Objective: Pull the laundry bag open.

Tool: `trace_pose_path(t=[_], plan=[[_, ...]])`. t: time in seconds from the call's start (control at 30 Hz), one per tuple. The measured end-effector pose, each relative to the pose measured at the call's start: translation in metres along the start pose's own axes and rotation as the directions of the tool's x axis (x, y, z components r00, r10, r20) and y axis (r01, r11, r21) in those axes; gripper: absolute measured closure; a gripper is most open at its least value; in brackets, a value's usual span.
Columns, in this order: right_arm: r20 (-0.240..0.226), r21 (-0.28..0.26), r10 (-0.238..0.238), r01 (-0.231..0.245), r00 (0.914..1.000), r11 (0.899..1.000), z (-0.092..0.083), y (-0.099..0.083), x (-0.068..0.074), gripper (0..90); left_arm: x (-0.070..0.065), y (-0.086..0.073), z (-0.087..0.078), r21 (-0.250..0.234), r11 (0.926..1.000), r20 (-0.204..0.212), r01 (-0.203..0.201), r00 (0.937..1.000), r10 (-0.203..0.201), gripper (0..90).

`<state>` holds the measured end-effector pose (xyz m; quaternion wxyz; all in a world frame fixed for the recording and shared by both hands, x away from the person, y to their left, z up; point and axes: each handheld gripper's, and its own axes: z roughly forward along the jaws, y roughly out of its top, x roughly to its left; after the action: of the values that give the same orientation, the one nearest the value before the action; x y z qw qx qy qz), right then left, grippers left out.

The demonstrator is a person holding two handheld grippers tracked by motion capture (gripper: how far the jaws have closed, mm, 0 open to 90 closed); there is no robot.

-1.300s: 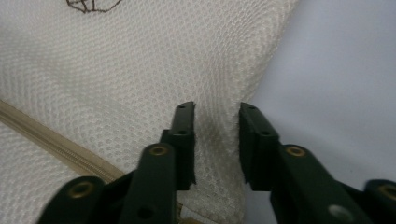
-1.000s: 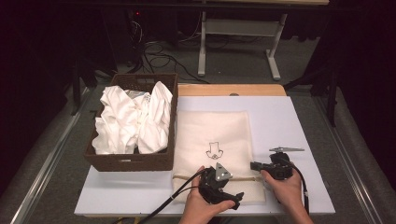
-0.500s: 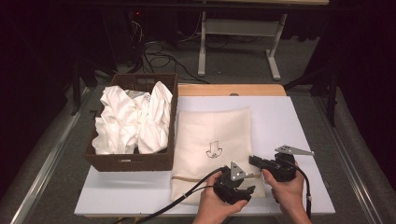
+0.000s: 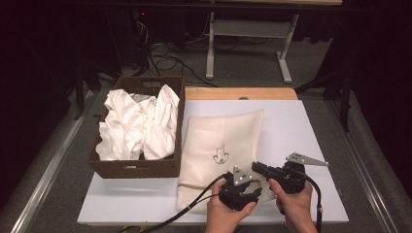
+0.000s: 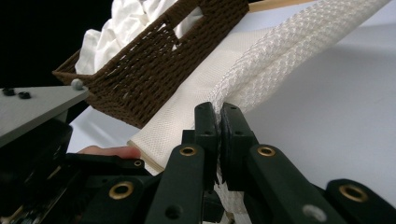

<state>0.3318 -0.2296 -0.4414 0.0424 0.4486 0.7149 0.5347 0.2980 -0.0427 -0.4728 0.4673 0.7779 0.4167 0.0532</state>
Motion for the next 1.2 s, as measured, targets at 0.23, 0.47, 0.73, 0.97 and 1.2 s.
trace_pose_path(t=[0.23,0.47,0.73,0.97,1.2], plan=[[0.008,-0.010,-0.031,0.031,0.9995,0.999,0.000,0.000,0.004,88.0,0.007,-0.002,-0.009,-0.021,0.9997,0.026,-0.014,0.9996,0.014,80.9],[0.025,-0.015,-0.044,0.045,0.9987,0.999,-0.001,-0.001,0.002,88.0,0.003,-0.004,-0.010,-0.014,0.9997,0.121,-0.020,0.9924,0.022,70.6],[0.043,-0.015,-0.059,0.059,0.9974,0.998,-0.001,-0.001,0.004,88.0,0.000,-0.003,-0.008,-0.031,0.9995,0.146,0.000,0.9893,0.005,67.9],[0.053,-0.024,-0.059,0.061,0.9968,0.998,-0.001,-0.002,0.004,88.2,0.009,0.001,-0.006,-0.024,0.9990,0.159,0.037,0.9867,-0.032,86.3],[0.056,-0.023,-0.098,0.099,0.9936,0.995,-0.003,0.000,0.005,88.5,0.020,-0.003,-0.012,-0.045,0.9956,0.222,0.082,0.9725,-0.070,86.9]])
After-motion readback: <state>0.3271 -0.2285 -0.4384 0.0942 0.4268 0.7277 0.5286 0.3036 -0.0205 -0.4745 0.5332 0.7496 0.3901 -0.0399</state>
